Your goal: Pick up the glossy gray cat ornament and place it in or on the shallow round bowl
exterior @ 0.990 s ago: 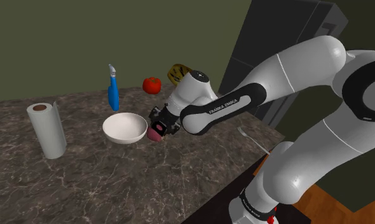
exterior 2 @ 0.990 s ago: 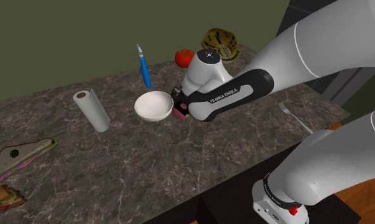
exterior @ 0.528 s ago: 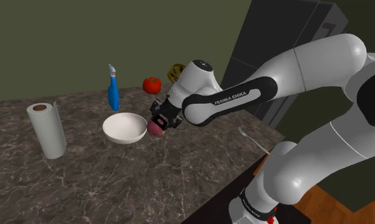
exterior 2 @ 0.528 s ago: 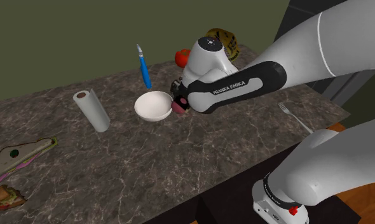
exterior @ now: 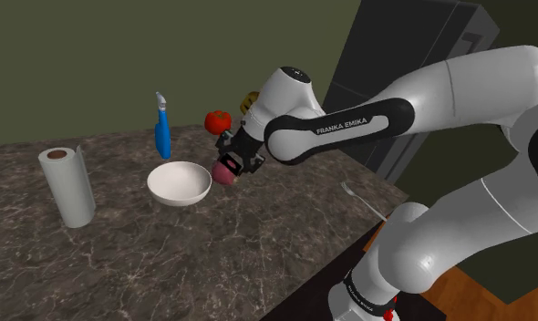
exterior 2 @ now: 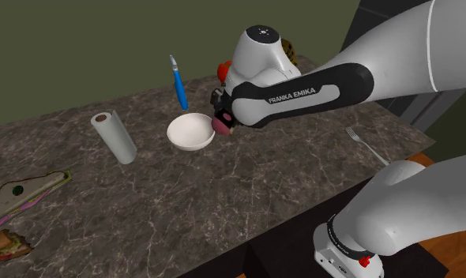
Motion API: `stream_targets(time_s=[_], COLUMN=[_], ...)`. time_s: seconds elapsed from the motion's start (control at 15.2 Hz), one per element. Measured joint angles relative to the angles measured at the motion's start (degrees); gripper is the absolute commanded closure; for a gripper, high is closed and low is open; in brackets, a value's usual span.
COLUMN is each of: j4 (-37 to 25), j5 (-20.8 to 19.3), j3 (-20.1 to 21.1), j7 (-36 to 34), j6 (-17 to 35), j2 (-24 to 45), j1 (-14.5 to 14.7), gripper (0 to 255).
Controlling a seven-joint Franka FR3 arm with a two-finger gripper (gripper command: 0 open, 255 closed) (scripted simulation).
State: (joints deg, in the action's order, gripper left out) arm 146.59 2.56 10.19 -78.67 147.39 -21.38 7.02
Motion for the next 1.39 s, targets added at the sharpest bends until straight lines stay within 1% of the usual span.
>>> stream_targets(time_s=[0.33, 0.59, 0.92, 1.12, 1.32, 1.39], j4=[-2.34, -5.33, -15.89, -23.33, -30.93, -31.90], j5=[0.25, 0.08, -2.49, -4.95, -7.66, -8.24], j3=[-0.55, -0.25, 3.34, 5.18, 6.82, 7.09], j7=[0.54, 0.01, -5.00, -8.05, -11.30, -12.03], j6=[-4.32, -7.36, -10.07, -11.54, -14.00, -14.02], j2=[-1.98, -2.04, 5.89, 12.09, 17.63, 18.67], j1=[0.10, 0.11, -0.33, -0.59, -0.27, -0.13], gripper=[255, 255, 255, 255, 255, 255])
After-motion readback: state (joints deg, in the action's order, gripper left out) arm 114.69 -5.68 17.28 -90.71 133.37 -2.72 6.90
